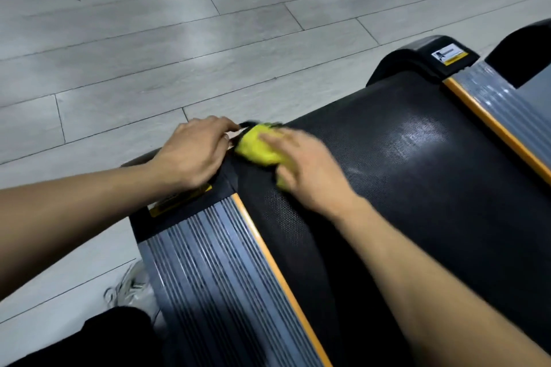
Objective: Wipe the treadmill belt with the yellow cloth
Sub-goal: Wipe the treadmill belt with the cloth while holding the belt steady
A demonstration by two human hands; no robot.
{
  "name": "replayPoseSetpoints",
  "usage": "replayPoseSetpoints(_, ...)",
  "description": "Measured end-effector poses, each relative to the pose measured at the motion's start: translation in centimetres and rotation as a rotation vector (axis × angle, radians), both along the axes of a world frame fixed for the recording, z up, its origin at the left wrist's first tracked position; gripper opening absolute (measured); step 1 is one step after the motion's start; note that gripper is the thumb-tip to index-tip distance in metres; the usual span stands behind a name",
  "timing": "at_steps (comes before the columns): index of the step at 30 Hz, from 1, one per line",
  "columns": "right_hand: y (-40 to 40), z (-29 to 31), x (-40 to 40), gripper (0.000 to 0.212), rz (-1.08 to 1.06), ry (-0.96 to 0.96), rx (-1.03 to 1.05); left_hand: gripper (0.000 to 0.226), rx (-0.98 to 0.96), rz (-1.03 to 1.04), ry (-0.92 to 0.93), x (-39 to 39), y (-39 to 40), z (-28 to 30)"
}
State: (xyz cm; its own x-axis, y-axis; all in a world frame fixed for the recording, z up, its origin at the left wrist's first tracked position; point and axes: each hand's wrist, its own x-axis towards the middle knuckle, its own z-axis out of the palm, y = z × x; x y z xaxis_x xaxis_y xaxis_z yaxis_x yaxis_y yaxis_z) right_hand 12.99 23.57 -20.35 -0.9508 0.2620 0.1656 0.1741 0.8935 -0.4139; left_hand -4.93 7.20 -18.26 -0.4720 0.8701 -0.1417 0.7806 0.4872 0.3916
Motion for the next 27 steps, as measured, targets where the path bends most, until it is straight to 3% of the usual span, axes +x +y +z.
replayPoseSetpoints(4,4.7,0.5,0.3,0.059,-0.542,0.026,-0.13,0.056,-0.077,-0.109,0.025,0.4,-0.1,0.0)
replayPoseSetpoints(6,1.9,0.4,-0.2,0.058,-0.496,0.048,-0.122,0.051,-0.034,-0.068,-0.012,0.2,0.2,-0.3)
replayPoseSetpoints(10,-7.1,0.0,2.5,0.058,-0.142,0.016,-0.151,0.047,0.025,-0.022,0.007,0.2,0.8,0.5)
replayPoseSetpoints(15,-7.1,1.2,8.3,0.06,-0.018,-0.097,-0.141,0.046,0.033,-0.142,0.019,2.0,2.4,1.7)
replayPoseSetpoints(19,-6.6,1.0,11.3,0.07,0.101,-0.19,0.075,0.044,0.013,-0.268,0.048,3.1,4.4,1.2)
replayPoseSetpoints(22,-4.6,-0.1,10.3,0.066,0.026,-0.066,0.214,0.048,0.037,-0.335,0.062,4.4,6.7,0.7)
replayPoseSetpoints(25,1.4,-1.3,9.7,0.057,-0.201,0.055,0.249,0.049,0.071,-0.324,0.079,5.8,8.8,0.0)
replayPoseSetpoints(27,8.4,-1.4,10.8,0.051,-0.432,0.011,0.305,0.055,0.065,-0.317,0.097,6.7,9.4,-0.5)
